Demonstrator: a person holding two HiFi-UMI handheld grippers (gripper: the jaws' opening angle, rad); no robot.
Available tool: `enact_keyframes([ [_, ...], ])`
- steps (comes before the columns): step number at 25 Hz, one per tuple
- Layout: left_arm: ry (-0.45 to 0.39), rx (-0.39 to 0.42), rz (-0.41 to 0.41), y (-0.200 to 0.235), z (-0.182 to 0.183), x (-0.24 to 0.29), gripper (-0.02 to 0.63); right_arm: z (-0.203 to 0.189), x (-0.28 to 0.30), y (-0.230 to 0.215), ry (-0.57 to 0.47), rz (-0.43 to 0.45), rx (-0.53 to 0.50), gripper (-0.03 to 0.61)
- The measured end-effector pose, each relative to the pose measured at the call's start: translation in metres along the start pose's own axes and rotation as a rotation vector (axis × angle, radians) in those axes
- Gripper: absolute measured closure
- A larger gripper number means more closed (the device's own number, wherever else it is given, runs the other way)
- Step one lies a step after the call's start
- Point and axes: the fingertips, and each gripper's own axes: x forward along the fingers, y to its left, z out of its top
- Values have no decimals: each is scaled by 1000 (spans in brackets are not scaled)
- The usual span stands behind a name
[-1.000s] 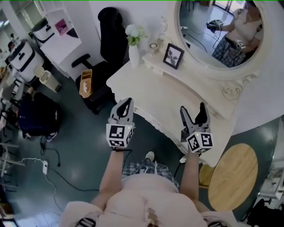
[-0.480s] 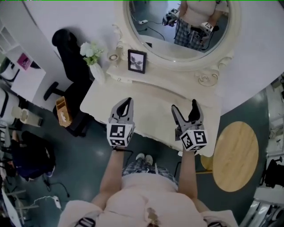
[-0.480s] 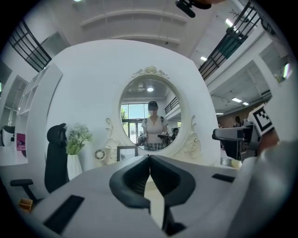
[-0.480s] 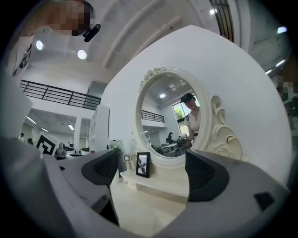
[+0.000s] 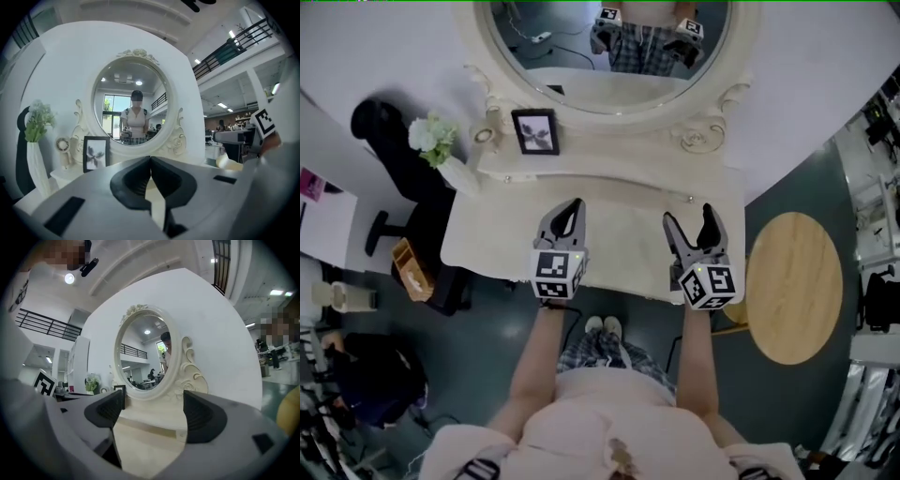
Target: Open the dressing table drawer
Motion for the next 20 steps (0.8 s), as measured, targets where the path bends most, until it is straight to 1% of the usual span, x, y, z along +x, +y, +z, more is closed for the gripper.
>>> enact_keyframes([
  [4,37,-5,-69,-24,-16,32,586,-21,0,-29,45,-92,-8,184],
  [7,75,-20,-113,-41,-37,53,586,-47,0,-52,109,-168,-6,193],
  [12,129,-50,-168,-62,-74,87,586,-93,12,-90,211,-262,16,225],
  [15,159,-59,-180,-69,-95,105,586,-115,24,-109,258,-303,25,244],
  [16,165,-67,-181,-71,-100,111,586,-121,28,-115,273,-313,28,244],
  [20,181,-88,-193,-80,-113,132,586,-144,41,-133,337,-341,31,281],
])
